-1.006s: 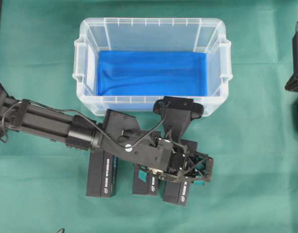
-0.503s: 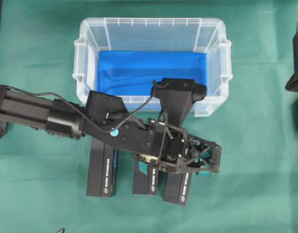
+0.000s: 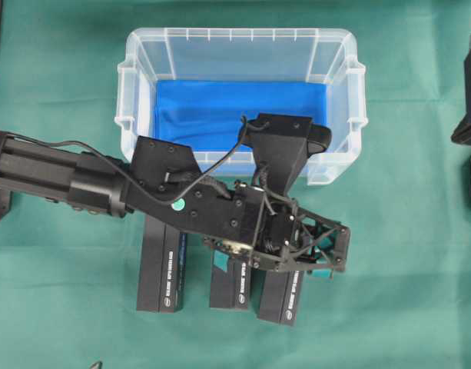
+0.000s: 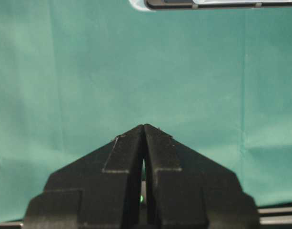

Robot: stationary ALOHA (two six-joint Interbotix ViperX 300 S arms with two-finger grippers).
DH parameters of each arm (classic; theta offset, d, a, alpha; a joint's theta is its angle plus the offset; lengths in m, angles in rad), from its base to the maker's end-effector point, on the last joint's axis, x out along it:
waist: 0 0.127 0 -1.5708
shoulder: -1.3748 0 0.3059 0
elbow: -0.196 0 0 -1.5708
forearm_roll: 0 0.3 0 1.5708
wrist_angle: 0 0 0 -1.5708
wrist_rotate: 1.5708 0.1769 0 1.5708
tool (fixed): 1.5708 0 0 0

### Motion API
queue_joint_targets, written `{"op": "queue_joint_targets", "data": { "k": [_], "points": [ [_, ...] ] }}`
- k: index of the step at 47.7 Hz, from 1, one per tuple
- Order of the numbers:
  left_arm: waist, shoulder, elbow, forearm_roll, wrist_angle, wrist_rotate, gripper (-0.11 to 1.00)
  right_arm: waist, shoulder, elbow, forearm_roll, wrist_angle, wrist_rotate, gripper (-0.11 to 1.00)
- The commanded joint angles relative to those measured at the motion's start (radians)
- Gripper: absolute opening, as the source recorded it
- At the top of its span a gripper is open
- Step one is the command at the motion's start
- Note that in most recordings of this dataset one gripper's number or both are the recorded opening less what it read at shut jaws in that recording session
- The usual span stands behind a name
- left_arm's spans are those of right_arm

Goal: Take the box out of the case with the left arm.
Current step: 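Open the left gripper and withdraw it to the left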

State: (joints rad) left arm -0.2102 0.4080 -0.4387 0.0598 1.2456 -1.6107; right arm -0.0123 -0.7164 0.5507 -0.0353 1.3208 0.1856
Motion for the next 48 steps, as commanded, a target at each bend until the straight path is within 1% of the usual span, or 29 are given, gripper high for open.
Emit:
{"op": "queue_joint_targets", "data": {
  "k": [1,11,22,26,32,36,42,48],
  "points": [
    [-0.02,-0.063,0.002,0.003,0.011,0.002,0.93,0.002,0.0,-0.023,0.0,-0.006,0.0,0.0],
    [-0.049,-0.152,0.095,0.003,0.052,-0.006,0.93,0.002,0.0,-0.023,-0.002,-0.006,0.0,0.0],
    [-0.094,-0.311,0.284,0.003,0.063,-0.037,0.93,0.002,0.0,-0.023,-0.002,-0.006,0.0,0.0],
    [-0.112,-0.391,0.385,0.003,0.064,-0.077,0.93,0.002,0.0,-0.023,0.0,-0.006,0.0,0.0],
    [-0.144,-0.514,0.54,0.005,0.063,-0.175,0.93,0.002,0.0,-0.023,-0.002,-0.006,0.002,0.0],
    [-0.172,-0.584,0.63,0.005,0.057,-0.227,0.93,0.002,0.0,-0.023,-0.002,-0.006,0.002,0.0],
    [-0.225,-0.681,0.73,0.005,0.055,-0.291,0.92,0.002,0.0,-0.023,-0.002,-0.006,0.002,0.0],
    [-0.268,-0.741,0.79,0.006,0.055,-0.322,0.9,0.002,0.002,-0.023,0.0,-0.006,0.002,0.0]
  ]
}}
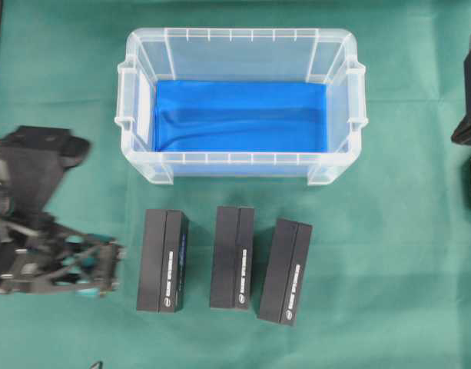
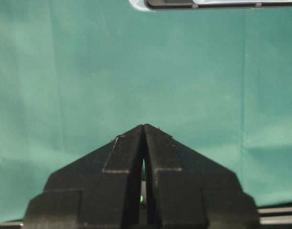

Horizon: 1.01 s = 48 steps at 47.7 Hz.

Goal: Take the box out of the case with the left arm.
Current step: 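Open the left gripper and withdraw it to the left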

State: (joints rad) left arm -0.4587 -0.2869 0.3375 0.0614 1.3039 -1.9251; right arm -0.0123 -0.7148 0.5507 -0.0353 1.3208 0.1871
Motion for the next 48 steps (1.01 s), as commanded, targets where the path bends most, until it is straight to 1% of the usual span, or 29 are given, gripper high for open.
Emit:
{"op": "queue_joint_targets", "data": {
  "k": [1,6,12,19,24,34,42,48],
  "points": [
    [-0.025,-0.052,0.021,0.005,-0.003,-0.012,0.9,0.002,0.0,-0.023,0.0,-0.006,0.0,0.0],
    [-0.032,-0.074,0.046,0.005,-0.002,-0.029,0.9,0.002,0.0,-0.023,0.0,-0.006,0.0,0.0],
    [-0.025,-0.08,0.052,0.017,0.006,-0.035,0.9,0.002,0.0,-0.023,0.002,-0.006,0.002,0.0],
    [0.005,-0.083,0.052,0.017,0.02,-0.029,0.9,0.002,0.0,-0.023,0.0,-0.006,0.002,0.0],
    [0.04,-0.092,0.058,0.018,0.032,-0.012,0.9,0.002,0.0,-0.023,0.0,-0.006,0.002,0.0],
    [0.147,-0.133,0.081,0.017,0.037,0.071,0.9,0.002,0.0,-0.023,0.0,-0.003,0.0,0.0],
    [0.265,-0.167,0.106,0.017,0.046,0.138,0.9,0.002,0.0,-0.021,0.0,-0.003,0.002,0.0],
    [0.356,-0.192,0.12,0.017,0.071,0.216,0.9,0.002,0.0,-0.021,0.0,-0.003,0.002,0.0]
  ]
}}
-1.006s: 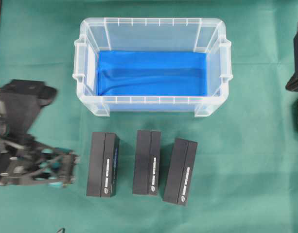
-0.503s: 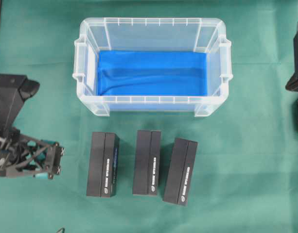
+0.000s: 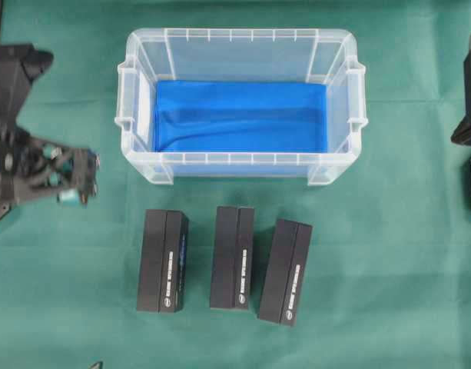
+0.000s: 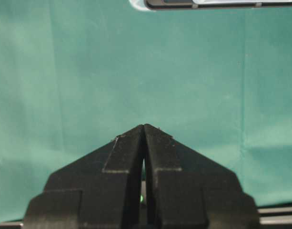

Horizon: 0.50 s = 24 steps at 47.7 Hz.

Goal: Take the box out of the case with the left arm.

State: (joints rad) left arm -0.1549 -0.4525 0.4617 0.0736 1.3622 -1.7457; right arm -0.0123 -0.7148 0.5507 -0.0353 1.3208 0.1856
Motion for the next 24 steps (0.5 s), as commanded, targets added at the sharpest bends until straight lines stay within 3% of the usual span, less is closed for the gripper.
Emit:
{"op": "queue_joint_targets", "data": {
  "k": [1,12,24],
  "points": [
    [0.064,-0.028,-0.003,0.003,0.017,0.049,0.9,0.002,0.002,-0.021,0.0,-0.003,0.003,0.0],
    [0.212,-0.04,0.002,0.0,0.048,0.164,0.9,0.002,0.0,-0.021,0.0,-0.003,0.003,0.0],
    [0.321,-0.04,-0.003,-0.002,0.048,0.278,0.9,0.002,0.0,-0.02,-0.003,-0.003,0.003,0.0]
  ]
}}
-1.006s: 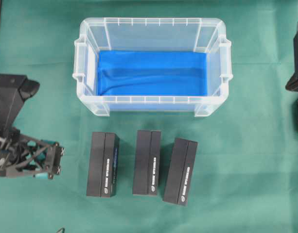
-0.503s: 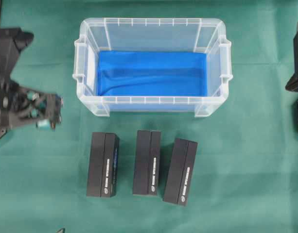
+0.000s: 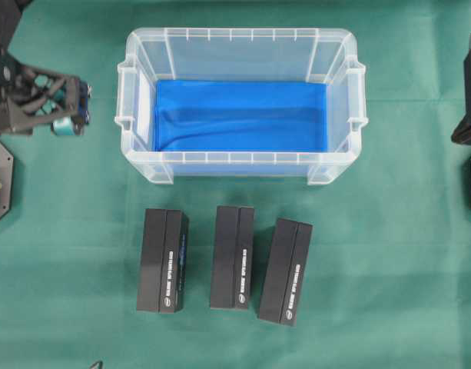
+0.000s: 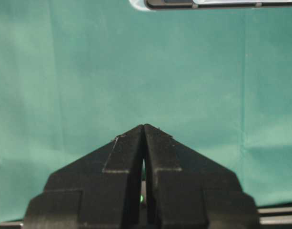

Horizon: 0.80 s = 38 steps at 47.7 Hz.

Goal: Take the box out of the case with the left arm.

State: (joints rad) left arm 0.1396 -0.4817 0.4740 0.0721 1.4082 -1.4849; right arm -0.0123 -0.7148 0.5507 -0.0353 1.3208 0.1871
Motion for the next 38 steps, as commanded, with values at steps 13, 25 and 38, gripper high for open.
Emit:
{"op": "queue_joint_targets", "data": {
  "k": [13,25,38],
  "points": [
    [0.067,-0.011,-0.018,0.0,0.0,0.08,0.9,0.002,0.0,-0.018,-0.011,-0.002,0.002,0.0],
    [0.069,-0.009,-0.017,0.0,-0.006,0.083,0.9,0.002,0.0,-0.017,-0.011,0.0,0.0,0.0],
    [0.069,-0.011,-0.017,0.0,-0.006,0.084,0.9,0.002,0.0,-0.017,-0.011,0.0,0.0,0.0]
  ]
}}
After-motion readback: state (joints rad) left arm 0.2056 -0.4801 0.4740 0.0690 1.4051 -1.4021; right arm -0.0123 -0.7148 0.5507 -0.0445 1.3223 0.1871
